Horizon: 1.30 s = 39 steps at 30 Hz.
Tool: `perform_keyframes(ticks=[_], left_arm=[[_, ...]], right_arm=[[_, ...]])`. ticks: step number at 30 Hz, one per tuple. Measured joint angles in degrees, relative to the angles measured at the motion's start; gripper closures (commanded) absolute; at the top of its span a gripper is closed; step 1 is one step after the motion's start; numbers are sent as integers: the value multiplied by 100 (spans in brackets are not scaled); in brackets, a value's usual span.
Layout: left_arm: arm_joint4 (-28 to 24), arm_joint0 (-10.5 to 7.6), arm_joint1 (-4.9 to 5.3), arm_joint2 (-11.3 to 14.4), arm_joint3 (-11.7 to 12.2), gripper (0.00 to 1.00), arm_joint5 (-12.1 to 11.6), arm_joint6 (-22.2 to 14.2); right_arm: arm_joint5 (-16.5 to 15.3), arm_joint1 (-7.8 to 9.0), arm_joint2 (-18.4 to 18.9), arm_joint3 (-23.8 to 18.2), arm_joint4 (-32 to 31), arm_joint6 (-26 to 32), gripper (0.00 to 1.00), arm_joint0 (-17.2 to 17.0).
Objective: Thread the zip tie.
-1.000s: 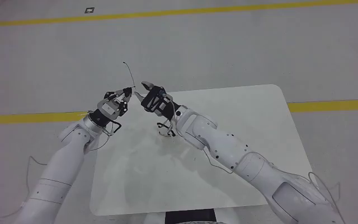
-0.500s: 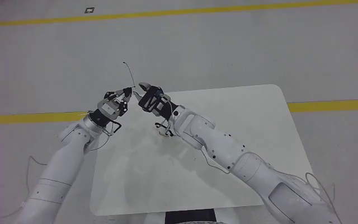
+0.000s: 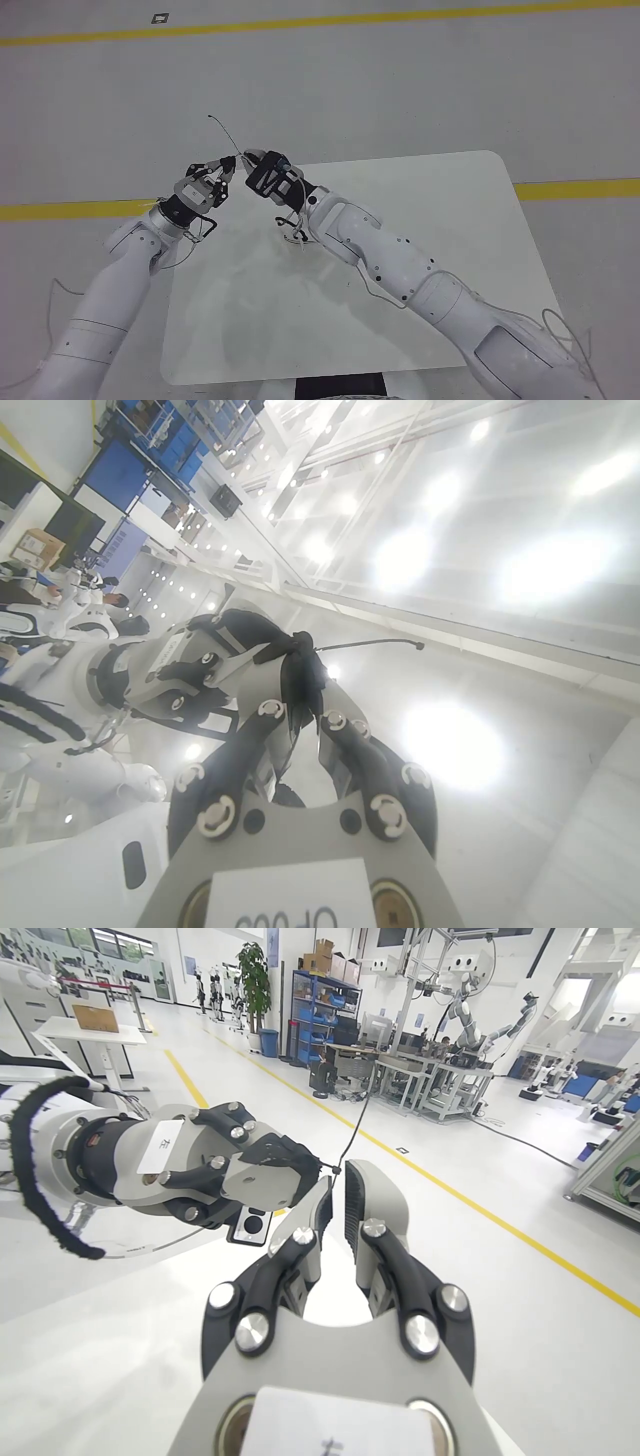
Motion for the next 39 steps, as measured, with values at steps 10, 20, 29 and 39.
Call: perform_keyframes(ticks=[10,20,29,39], left_arm=[[0,0,0,0,0,100,0,0],[0,0,0,0,0,100,0,0],[0,0,0,0,0,100,0,0],[0,0,0,0,0,100,0,0]], right_arm=[[-108,-41,175,30,-173,0,100,-106],[-250,-45,358,-25,-423,81,100,-257],[-300,-26,556,-73,-612,234,100,-434],[-361,6,771,-178,-811,434,100,-634]])
